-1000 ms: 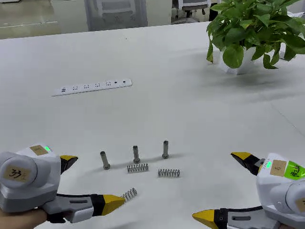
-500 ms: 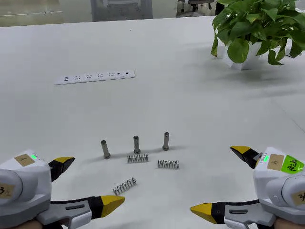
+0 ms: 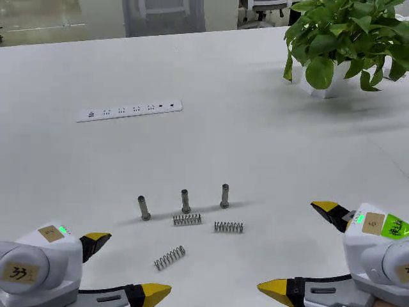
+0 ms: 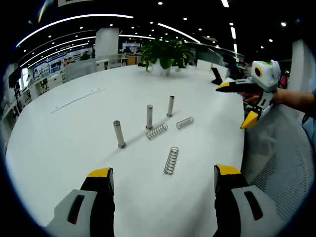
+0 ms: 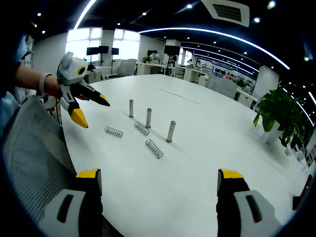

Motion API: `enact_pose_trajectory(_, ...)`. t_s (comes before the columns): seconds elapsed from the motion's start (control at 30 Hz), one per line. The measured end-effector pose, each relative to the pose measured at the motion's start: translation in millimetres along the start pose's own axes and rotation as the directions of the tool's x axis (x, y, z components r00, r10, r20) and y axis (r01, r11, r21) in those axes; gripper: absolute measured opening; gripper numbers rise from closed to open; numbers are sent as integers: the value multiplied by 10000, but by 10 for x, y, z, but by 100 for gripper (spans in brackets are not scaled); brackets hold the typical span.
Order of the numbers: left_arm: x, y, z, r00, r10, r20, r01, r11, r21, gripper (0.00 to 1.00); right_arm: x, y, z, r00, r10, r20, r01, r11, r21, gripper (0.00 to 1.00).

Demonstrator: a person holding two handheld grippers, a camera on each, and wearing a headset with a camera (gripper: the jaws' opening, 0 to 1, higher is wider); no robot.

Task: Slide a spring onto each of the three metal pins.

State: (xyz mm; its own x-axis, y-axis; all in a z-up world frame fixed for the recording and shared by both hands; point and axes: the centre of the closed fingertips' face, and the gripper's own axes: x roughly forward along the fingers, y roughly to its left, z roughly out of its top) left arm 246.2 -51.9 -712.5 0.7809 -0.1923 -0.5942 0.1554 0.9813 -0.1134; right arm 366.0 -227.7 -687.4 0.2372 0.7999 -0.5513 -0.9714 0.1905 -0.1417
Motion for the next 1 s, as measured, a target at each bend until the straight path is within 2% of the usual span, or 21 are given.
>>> enact_pose_trajectory(0.07, 32, -6, -18, 9999, -88, -122, 85, 9998, -199, 81, 3, 7, -9, 10000, 44, -25, -44, 10000, 1, 98)
enact_pose_trajectory(0.27, 134, -79, -57, 9978, -209, -628, 210, 9998, 15, 67, 4, 22, -10, 9999, 90, -56, -90, 10000, 3, 98)
enact_pose_trajectory(0.37, 192, -106, -99, 9936, -375, -1070, 406, 9988, 269, 62, 1, 21, -8, 10000, 77, -59, -77, 10000, 40, 98)
enact_pose_trajectory(0.57, 291, -135, -140, 9872, -509, -1510, 593, 9969, 519, 47, -8, 19, 2, 10000, 40, -59, -39, 10000, 70, 98)
enact_pose_trajectory(0.77, 373, -142, -181, 9800, -578, -1904, 715, 9952, 661, 38, -8, 30, 3, 9999, 102, -64, -101, 9999, 126, 97)
enact_pose_trajectory(0.93, 411, -107, -183, 9737, -428, -2238, 708, 9904, 1185, 30, -7, 17, -5, 9999, 89, -55, -88, 9999, 124, 97)
enact_pose_trajectory(1.0, 409, -101, -196, 9678, -382, -2487, 793, 9843, 1575, 29, -5, 11, -8, 10000, 83, -41, -82, 9999, 120, 97)
